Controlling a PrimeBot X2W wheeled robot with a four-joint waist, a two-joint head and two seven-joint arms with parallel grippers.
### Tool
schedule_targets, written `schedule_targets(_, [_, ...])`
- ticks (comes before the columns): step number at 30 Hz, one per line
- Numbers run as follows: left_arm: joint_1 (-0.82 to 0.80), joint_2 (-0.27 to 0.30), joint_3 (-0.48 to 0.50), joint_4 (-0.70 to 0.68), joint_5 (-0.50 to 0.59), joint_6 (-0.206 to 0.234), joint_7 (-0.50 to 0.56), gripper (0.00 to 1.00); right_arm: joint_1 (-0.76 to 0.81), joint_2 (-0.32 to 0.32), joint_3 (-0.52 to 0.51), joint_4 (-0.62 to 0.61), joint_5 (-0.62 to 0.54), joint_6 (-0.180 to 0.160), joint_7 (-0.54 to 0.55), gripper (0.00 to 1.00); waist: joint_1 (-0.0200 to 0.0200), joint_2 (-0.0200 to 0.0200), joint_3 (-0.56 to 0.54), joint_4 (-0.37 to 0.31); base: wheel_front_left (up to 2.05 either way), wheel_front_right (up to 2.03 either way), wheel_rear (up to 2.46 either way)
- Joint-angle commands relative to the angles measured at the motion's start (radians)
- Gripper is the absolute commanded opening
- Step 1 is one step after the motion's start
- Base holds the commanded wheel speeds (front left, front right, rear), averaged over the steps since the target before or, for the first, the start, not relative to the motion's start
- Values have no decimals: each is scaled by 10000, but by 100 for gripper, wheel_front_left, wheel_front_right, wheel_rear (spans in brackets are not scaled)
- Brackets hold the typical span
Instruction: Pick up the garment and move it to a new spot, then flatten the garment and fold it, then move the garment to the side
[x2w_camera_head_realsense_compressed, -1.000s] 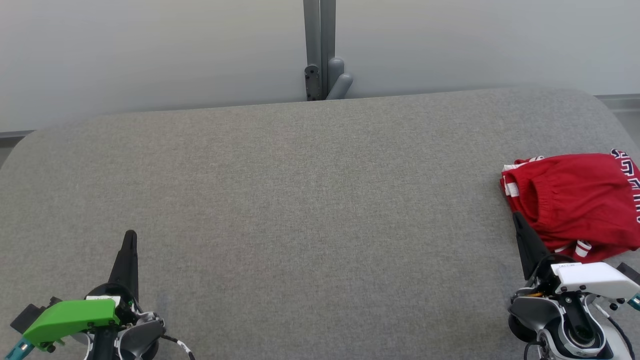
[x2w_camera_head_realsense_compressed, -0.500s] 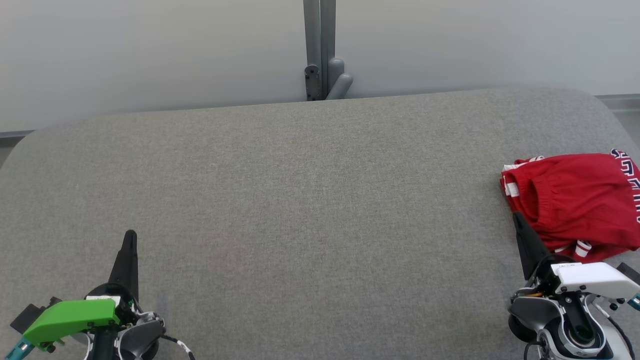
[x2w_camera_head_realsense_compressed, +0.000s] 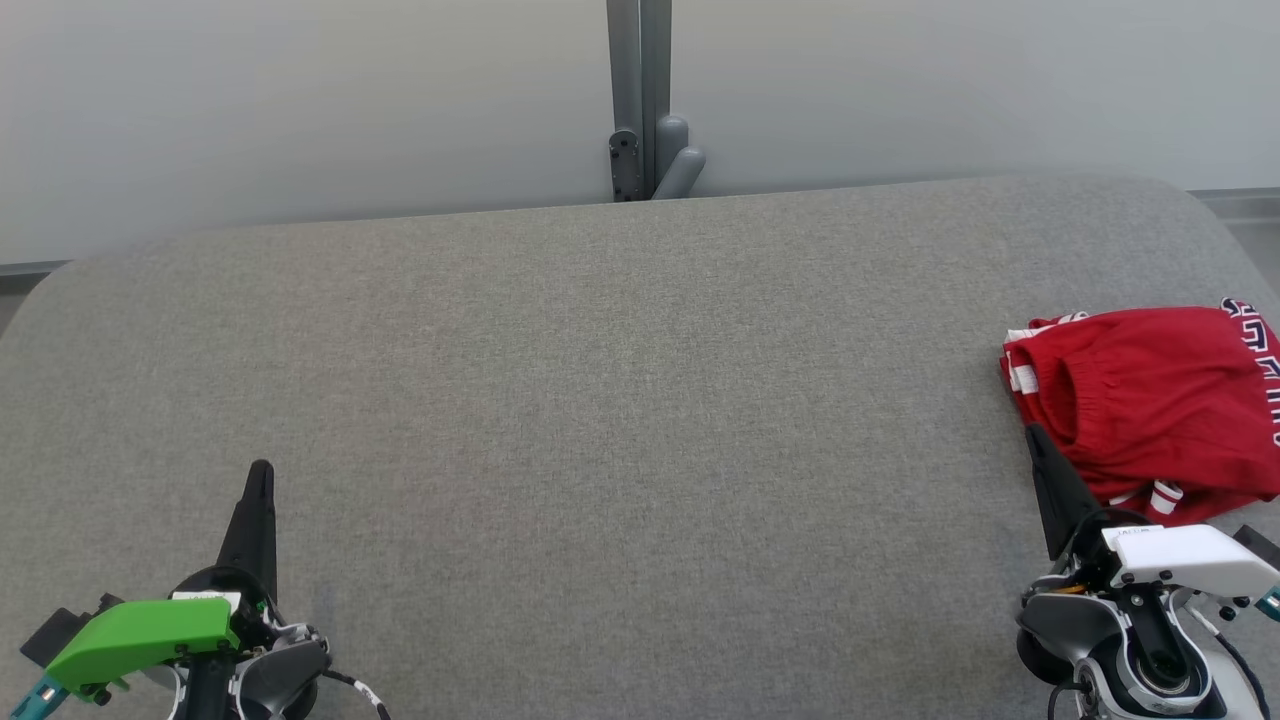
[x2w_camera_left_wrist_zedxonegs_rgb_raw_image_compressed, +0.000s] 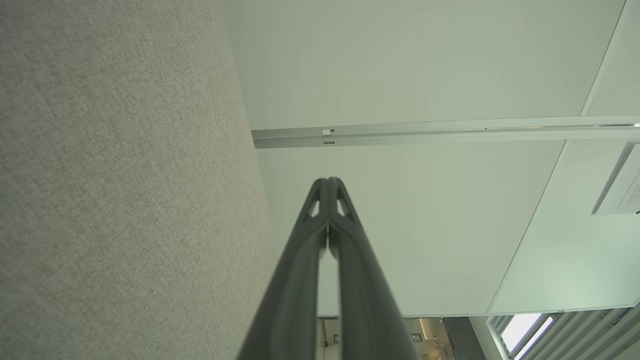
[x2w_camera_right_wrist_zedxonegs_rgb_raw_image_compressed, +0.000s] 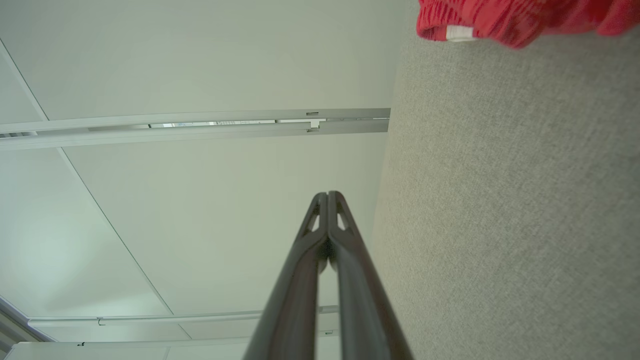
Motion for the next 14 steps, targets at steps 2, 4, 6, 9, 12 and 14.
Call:
schedule_targets(2, [-105,66,13,-16,-19,-46,19,0,137,-45,-9,-39,74,4,28,0,0,0,0,0,0,0,0])
schedule_targets(4, [-105,66,13,-16,-19,-46,19,0,137,-45,-11,-39,74,4,28,0,0,0,0,0,0,0,0])
schedule_targets(6, [-105,66,13,-16,-19,-46,19,0,137,-45,-11,-39,74,4,28,0,0,0,0,0,0,0,0])
schedule_targets(9, [-105,66,13,-16,-19,-46,19,0,137,-45,-10,-39,74,4,27,0,0,0,0,0,0,0,0])
schedule_targets(12, [-105,66,13,-16,-19,-46,19,0,137,-45,-10,-39,74,4,27,0,0,0,0,0,0,0,0])
schedule_targets(14, [-105,66,13,-16,-19,-46,19,0,137,-45,-10,-39,74,4,27,0,0,0,0,0,0,0,0])
